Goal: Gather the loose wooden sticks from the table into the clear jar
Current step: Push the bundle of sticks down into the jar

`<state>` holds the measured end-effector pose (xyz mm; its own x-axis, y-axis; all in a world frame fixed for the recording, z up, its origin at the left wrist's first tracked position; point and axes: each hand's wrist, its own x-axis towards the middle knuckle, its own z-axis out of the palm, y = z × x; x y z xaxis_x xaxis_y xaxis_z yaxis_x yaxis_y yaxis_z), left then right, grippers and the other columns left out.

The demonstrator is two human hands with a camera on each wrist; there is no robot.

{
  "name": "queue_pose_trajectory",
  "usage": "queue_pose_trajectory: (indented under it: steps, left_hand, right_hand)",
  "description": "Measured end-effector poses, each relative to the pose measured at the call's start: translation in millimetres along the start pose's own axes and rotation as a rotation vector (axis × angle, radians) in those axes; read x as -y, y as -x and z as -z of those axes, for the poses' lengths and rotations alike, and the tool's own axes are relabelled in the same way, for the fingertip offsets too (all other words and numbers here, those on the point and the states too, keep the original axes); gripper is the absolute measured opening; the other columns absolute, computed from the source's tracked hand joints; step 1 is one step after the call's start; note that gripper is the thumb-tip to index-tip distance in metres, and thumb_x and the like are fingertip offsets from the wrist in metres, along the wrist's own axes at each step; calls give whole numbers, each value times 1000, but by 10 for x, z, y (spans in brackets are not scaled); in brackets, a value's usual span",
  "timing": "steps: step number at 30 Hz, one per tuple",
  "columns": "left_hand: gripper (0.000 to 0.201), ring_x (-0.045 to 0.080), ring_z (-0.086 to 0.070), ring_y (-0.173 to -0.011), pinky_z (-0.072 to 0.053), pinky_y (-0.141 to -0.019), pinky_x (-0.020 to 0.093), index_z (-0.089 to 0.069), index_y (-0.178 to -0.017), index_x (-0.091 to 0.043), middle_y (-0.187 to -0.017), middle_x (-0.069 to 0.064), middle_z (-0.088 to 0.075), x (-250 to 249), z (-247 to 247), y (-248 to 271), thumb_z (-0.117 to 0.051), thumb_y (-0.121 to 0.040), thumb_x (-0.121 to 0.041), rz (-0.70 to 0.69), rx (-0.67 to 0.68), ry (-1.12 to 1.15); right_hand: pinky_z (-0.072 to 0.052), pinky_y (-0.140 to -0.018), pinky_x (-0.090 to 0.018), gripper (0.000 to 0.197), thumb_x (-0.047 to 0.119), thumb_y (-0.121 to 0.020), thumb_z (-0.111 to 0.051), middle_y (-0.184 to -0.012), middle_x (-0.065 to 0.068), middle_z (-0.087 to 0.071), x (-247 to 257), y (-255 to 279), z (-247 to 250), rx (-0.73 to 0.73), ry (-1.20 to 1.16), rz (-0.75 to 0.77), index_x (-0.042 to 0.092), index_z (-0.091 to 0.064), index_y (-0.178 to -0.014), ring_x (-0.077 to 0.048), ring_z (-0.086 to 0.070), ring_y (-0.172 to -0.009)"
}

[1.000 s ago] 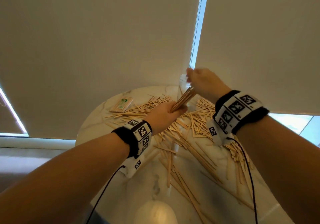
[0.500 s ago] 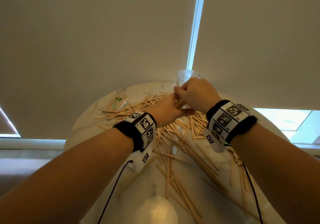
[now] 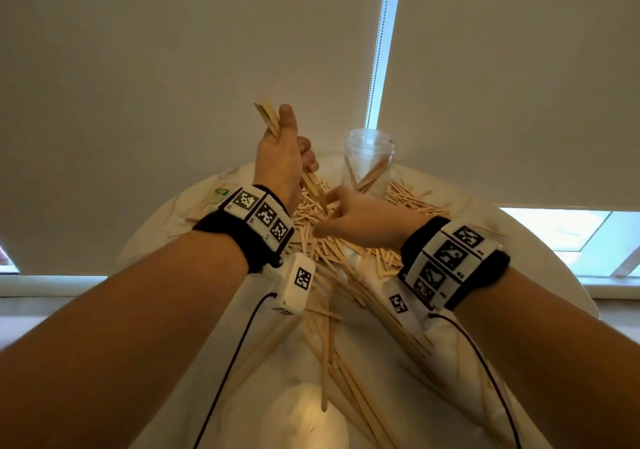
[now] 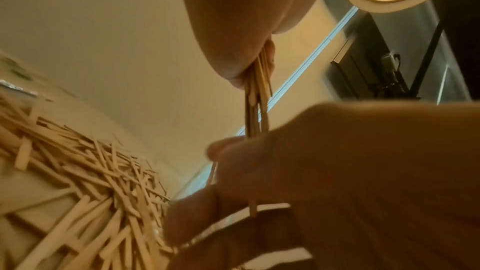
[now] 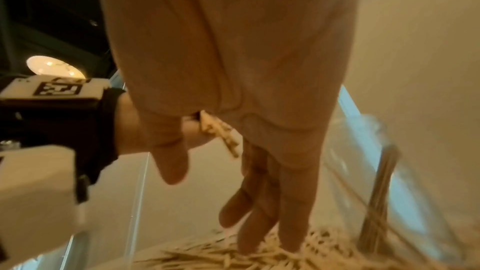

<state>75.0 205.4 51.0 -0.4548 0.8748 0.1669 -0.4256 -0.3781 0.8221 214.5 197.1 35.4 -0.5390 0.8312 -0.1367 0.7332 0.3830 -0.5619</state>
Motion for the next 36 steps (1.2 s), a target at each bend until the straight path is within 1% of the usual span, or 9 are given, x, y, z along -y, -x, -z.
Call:
queue_pose_trajectory:
  steps: [6,10,14,17,20,25,29,32,36]
  left_hand:
    - [36,13,-44,-51,-45,-52,31,-45,-92,-16,-61,-2,-44,138,76,163,-54,-96,-51,73,67,5]
    - [45,17,-64,-66,-54,-70,36,-59,-87,-12,-73,1,-68,223,52,332,-46,-99,-53,87,106,-210]
    - [44,18,-70,-100,-50,-96,41,-72,-90,-13,-101,-1,-76,274,-14,415,-50,-98,-52,101,199,-358]
    - [50,22,-72,-99,-56,-86,42,-54,-118,-7,-111,8,-73,142,-51,370,-71,-87,-42,85,149,-163]
    - [54,25,-72,-99,-56,-86,45,-48,-125,-20,-115,7,-69,-167,-1,227,-59,-89,-59,67,-50,-34]
    - [40,30,-72,-98,-59,-82,39,-66,-106,-7,-106,12,-74,-99,-58,308,-36,-107,-35,229,144,-442]
    - [43,26,-70,-95,-59,-82,42,-64,-107,-11,-106,10,-70,33,-61,309,-41,-102,-47,294,109,-587]
    - [46,17,-70,-70,-59,-63,31,-67,-94,-12,-85,6,-73,79,-45,284,-51,-96,-55,178,158,-780]
    - [37,17,-55,-55,-49,-60,33,-64,-71,-16,-62,0,-62,181,-4,108,-67,-88,-48,40,106,-980]
  right_hand:
    - [-52,-56,-27,34,22,-86,-71,-89,-6,-62,106,-65,-125,-134,-403,24,14,-54,-114,-16,-56,-67]
    - [-48,-54,-26,8,22,-92,-62,-72,-2,-59,131,-15,-125,-177,-260,93,14,-60,-92,-13,-54,-60]
    - [-48,-64,-31,23,25,-101,-45,-78,-1,-61,60,-82,-113,-329,68,129,10,-61,-93,-21,-59,-73]
    - [-42,-56,-28,31,34,-102,-43,-66,2,-54,-93,-117,-36,-394,191,104,15,-53,-81,-16,-54,-59]
    - [-46,-56,-27,41,46,-100,-45,-67,1,-59,-258,-91,33,-363,304,10,17,-58,-74,-16,-59,-61]
    - [-55,-62,-29,31,42,-96,-51,-71,1,-64,-252,-91,58,-366,405,4,18,-65,-83,-17,-63,-65]
    - [-49,-56,-25,24,37,-96,-56,-68,2,-61,-301,-53,98,-333,373,-31,21,-62,-79,-12,-58,-59]
    - [-43,-55,-22,21,37,-94,-61,-70,2,-62,-324,-49,140,-296,367,-27,19,-65,-86,-10,-58,-61]
    - [-54,-71,-29,46,64,-85,-62,-87,5,-68,-276,-53,291,-227,214,98,22,-61,-104,-11,-65,-78]
